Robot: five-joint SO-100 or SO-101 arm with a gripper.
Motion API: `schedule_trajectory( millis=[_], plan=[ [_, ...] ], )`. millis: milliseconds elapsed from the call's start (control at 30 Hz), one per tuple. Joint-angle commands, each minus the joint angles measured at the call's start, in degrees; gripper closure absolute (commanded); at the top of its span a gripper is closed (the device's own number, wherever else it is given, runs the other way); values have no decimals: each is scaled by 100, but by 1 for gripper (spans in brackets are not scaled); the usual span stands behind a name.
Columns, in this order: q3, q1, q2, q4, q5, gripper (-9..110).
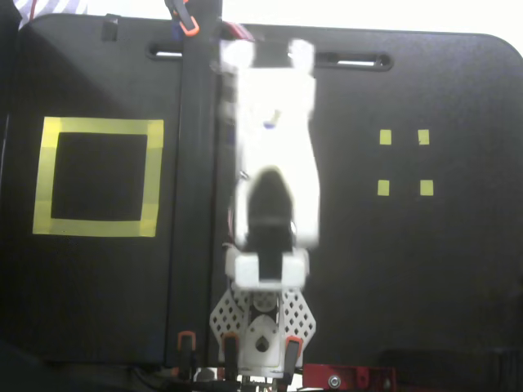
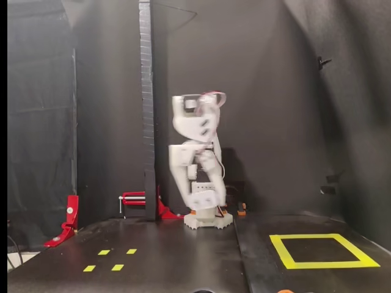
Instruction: Grasp the block and place it in the designated area.
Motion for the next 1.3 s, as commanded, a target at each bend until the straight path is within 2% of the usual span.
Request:
schedule_trajectory(
  millis=[0,600,967,1267],
  plan=[
    [-554,-422,-202,26,448,79],
    [-905,-2918,-729,-70,2777,79],
    [-905,-3946,-721,-70,3630,79],
    [-905,-4078,-765,-123,3727,79]
  ],
)
